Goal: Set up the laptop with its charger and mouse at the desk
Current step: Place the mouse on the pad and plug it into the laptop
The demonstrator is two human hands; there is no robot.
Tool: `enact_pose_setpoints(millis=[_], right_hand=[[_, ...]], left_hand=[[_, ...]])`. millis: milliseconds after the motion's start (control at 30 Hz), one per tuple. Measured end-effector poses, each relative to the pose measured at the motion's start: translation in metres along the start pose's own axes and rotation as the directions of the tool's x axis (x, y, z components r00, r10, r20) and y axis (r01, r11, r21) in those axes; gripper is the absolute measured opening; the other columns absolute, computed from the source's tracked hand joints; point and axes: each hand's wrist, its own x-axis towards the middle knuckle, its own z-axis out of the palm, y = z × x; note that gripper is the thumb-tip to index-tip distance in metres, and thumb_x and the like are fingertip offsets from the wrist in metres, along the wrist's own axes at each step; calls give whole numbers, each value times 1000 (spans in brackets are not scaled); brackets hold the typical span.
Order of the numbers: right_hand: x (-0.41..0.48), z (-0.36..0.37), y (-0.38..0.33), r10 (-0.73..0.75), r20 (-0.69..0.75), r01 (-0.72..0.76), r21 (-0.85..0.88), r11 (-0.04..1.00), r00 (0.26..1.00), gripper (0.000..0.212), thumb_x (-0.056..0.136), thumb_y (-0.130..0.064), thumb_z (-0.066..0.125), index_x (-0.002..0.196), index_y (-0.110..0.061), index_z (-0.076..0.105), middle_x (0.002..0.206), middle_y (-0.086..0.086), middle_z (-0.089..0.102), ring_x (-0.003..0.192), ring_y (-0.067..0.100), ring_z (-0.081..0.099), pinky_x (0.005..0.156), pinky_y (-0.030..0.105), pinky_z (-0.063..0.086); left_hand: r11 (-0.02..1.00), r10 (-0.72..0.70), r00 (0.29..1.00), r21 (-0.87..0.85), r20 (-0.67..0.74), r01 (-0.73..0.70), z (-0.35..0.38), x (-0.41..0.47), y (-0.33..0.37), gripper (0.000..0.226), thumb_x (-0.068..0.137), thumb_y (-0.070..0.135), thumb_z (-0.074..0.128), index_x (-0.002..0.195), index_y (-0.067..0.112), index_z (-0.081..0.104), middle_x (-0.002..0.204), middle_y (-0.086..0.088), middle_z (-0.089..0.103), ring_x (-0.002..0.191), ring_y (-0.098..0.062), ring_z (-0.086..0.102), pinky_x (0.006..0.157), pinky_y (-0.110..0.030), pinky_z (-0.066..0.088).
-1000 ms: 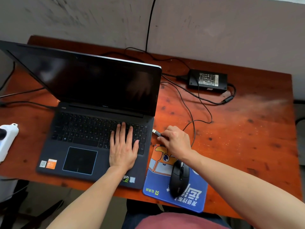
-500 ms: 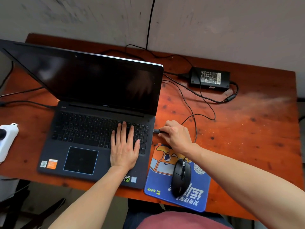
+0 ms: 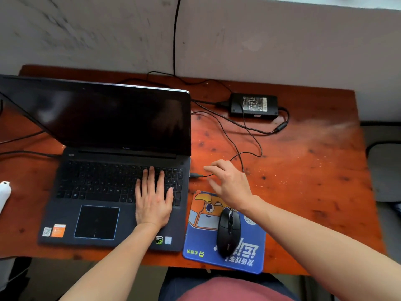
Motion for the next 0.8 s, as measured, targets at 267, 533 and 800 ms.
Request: enact_pose_setpoints(millis=[267,533,800], right_hand=[[-105,-33,69,784,2,-783,64,619,620,31,81,-41,71,106,-23,68,106,1,70,101,26,65,82,34,50],[-100,-26,61,918,79,-889,294,350,388,12,72,-25,82,72,-19,71,87,9,75,86,28,69,78,32,54],[-96,-28,54,883,-34,-860,212,464,468,9,80,-26,73,88,-22,70,102,5,73,97,28,65,81,33,50]], left_hand=[[987,158,987,13,-29,-158,-22,-6,15,49,91,29,53,136,8,50,146,-21,41,138,-38,34,113,-54,27],[658,674,663,143,327,-739,-26,-54,32,54,89,41,53,135,13,49,150,-9,39,145,-32,20,118,-52,13],[683,617,679,158,397,-713,-21,-57,29,62,93,45,46,145,15,29,161,-10,12,148,-30,-4,118,-50,-4]])
